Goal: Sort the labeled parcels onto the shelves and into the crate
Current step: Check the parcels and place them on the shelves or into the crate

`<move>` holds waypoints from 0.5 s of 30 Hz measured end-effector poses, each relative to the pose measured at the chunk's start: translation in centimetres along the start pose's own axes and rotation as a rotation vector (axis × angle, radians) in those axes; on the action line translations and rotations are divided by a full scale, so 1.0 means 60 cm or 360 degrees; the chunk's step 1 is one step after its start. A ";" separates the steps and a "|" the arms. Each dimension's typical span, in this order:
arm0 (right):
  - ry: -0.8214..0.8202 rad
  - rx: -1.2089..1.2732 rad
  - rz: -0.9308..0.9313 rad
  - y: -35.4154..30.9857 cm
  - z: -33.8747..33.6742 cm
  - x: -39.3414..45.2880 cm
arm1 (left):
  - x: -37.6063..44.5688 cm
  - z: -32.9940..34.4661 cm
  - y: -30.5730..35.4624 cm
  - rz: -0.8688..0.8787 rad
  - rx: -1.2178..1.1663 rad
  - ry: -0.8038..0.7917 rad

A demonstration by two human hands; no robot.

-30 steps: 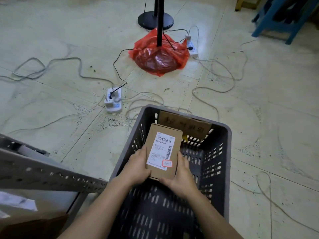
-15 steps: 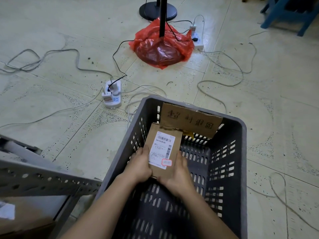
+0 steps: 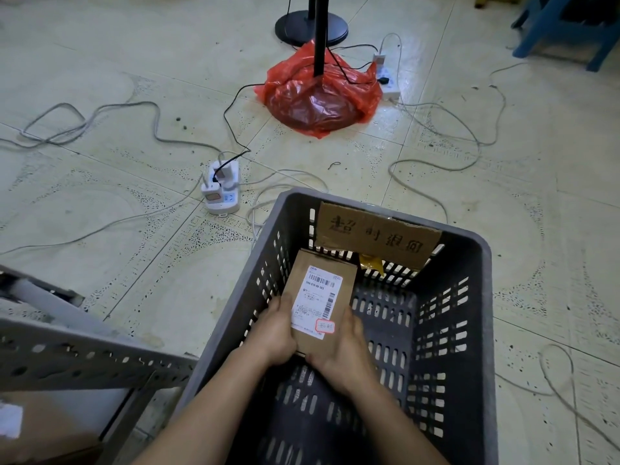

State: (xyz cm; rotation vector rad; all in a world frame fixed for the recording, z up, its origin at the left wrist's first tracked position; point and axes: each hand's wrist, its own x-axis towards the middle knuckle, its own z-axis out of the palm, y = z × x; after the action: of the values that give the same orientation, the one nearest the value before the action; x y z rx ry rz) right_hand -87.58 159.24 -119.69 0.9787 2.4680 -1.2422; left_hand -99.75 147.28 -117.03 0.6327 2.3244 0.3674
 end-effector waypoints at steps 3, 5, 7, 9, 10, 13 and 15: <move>0.0015 -0.0022 -0.0014 -0.001 0.003 0.002 | 0.002 0.000 0.000 0.0008 -0.0037 0.0027; 0.0017 -0.0026 -0.0024 -0.003 0.003 0.003 | 0.002 0.001 0.001 0.0015 -0.0071 0.0047; 0.0024 -0.0019 -0.0029 -0.003 0.003 0.005 | -0.002 0.001 0.002 0.0024 -0.0099 0.0064; 0.0016 -0.0020 -0.0027 -0.003 0.001 0.002 | -0.011 0.000 0.004 0.0025 -0.0122 0.0059; 0.0017 -0.0021 -0.0027 -0.002 0.000 0.000 | -0.015 0.000 0.004 0.0021 -0.0136 0.0054; 0.0033 -0.0030 0.0003 -0.009 -0.016 -0.013 | -0.032 -0.011 0.011 -0.0034 -0.0143 0.0079; 0.0064 -0.0028 -0.0002 -0.023 -0.037 -0.028 | -0.046 -0.027 0.024 -0.0064 -0.0125 0.0113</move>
State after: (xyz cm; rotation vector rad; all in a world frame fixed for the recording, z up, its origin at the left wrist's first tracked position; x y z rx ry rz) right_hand -86.96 159.59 -116.69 1.0076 2.5055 -1.2108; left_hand -98.60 146.87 -113.72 0.5420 2.3736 0.4671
